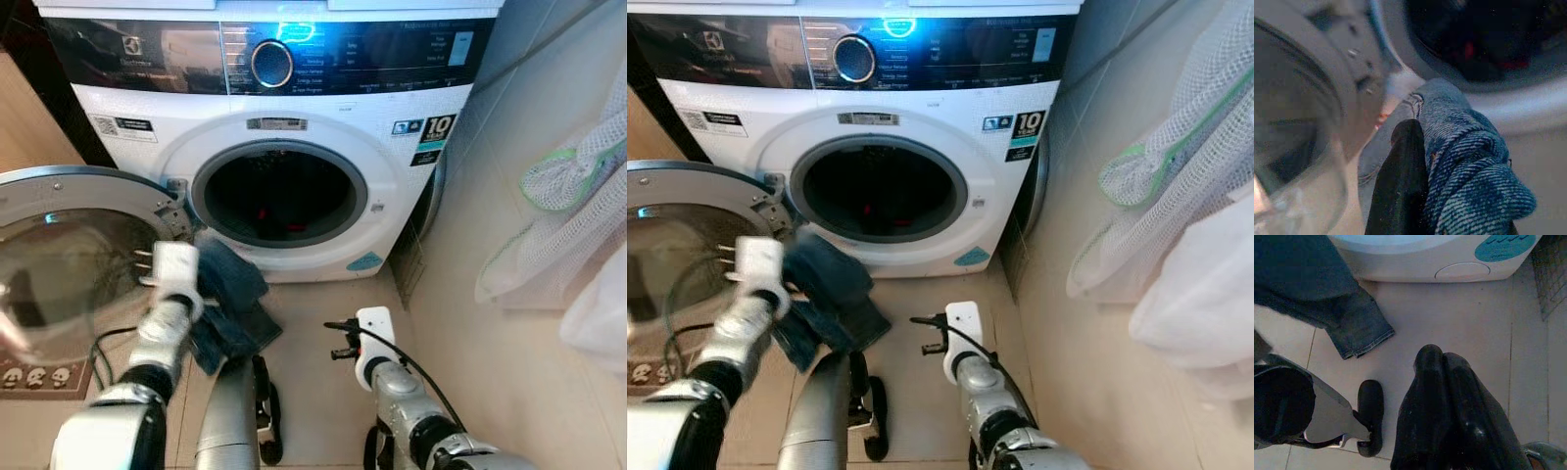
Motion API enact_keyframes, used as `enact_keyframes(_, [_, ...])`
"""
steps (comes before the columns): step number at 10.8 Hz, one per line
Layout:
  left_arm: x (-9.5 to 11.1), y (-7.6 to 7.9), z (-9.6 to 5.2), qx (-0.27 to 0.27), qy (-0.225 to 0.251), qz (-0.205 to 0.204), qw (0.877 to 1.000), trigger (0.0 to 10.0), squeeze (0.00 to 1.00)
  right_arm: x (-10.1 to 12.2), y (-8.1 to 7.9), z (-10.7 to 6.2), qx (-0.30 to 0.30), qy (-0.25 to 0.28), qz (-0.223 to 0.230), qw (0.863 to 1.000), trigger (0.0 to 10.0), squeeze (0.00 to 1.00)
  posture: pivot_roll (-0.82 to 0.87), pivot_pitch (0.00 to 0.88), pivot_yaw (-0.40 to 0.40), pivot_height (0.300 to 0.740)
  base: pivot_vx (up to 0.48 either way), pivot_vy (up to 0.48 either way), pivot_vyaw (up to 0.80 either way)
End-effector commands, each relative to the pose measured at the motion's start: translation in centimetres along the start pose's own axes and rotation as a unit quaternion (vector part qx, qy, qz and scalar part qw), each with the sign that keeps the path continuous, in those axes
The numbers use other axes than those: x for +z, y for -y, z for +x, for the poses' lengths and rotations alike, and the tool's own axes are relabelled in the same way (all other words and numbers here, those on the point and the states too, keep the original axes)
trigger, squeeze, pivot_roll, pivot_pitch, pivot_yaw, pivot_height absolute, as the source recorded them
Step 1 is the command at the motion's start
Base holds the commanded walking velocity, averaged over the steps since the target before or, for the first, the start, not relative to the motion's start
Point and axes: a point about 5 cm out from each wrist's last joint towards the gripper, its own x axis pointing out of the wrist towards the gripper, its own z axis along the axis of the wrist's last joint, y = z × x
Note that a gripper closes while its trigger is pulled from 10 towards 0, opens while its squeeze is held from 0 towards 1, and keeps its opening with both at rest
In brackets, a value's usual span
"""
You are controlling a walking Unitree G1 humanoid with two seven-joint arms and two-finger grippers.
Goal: Clothes washing
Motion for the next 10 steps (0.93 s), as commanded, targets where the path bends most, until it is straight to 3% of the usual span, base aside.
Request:
enact_keyframes(1, [-1.5, 0.5, -0.6, -0.017, -0.027, 0.008, 0.999, 10.0, 0.0, -0.6, -0.1, -0.1, -0.001, -0.006, 0.008, 1.0, 10.0, 0.0, 0.08, 0.244, 0.007, 0.616, 0.0, 0.0, 0.0])
enact_keyframes(3, [-2.9, 1.0, -1.2, -0.013, -0.041, 0.003, 0.999, 10.0, 0.0, -0.7, -0.1, -0.1, -0.001, -0.008, 0.009, 1.0, 10.0, 0.0, 0.08, 0.24, 0.009, 0.616, 0.0, 0.0, 0.0])
enact_keyframes(7, [-1.9, 0.3, -0.9, 0.005, -0.021, 0.004, 1.0, 10.0, 0.0, -0.7, -0.1, -0.1, 0.001, -0.01, 0.005, 1.0, 10.0, 0.0, 0.08, 0.237, 0.007, 0.616, 0.0, 0.0, 0.0])
enact_keyframes(10, [-1.8, 0.2, -0.8, 0.01, -0.022, 0.011, 1.0, 10.0, 0.0, -0.4, -0.1, -0.1, -0.001, -0.006, 0.009, 1.0, 10.0, 0.0, 0.08, 0.252, 0.004, 0.616, 0.366, 0.0, 0.0])
